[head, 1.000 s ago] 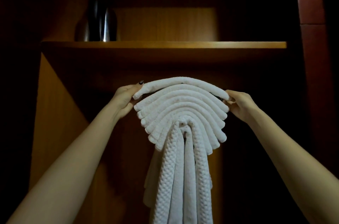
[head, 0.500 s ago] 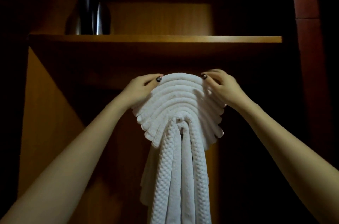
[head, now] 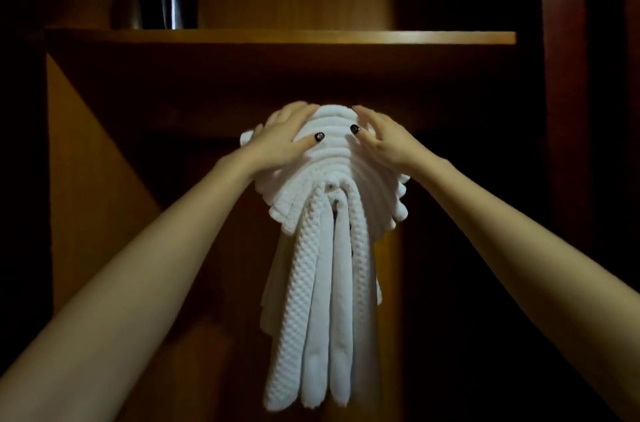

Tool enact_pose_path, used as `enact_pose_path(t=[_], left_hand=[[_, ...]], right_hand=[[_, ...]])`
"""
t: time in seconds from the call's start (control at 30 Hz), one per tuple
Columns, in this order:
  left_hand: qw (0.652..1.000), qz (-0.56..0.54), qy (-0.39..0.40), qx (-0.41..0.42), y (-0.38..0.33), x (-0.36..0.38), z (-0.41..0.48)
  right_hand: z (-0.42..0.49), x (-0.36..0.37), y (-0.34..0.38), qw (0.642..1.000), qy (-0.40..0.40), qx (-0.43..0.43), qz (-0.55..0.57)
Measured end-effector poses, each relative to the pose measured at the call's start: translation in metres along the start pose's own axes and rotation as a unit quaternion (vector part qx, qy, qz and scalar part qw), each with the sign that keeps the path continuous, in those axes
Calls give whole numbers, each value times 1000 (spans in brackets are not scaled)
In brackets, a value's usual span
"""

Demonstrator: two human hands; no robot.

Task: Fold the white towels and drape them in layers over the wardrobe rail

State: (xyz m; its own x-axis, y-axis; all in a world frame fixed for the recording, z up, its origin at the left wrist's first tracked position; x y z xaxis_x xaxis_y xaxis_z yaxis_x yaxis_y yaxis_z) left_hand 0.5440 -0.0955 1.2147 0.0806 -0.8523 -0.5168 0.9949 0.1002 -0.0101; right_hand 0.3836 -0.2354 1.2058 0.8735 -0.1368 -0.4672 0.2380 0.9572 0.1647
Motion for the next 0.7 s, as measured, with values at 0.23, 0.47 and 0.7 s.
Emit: enact_pose_path(t=[0.23,0.47,0.7], left_hand=[[997,26,-66,-17,-22,-37,-91],[980,127,95,-117,-31,-43,-291],[907,171,297,-244,-41,-76,-497]], right_hand=[[-96,1,40,998,-41,-33,-38],[-254,61,97,994,106,9,27],[-428,133,199,927,362,70,71]])
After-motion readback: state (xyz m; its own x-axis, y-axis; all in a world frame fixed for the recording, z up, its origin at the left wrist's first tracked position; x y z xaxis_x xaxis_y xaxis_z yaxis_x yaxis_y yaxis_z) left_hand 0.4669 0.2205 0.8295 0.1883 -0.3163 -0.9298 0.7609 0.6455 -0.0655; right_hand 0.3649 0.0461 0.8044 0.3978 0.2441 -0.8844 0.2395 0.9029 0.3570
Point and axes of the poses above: each hand's wrist, its own z-axis towards the middle knuckle, its own x-axis out of the palm, y = z × x, the point moved 3 cm from there along z, towards the middle knuckle, and after that the axes turned 10 degrees about -y, right-handed, at the moved point
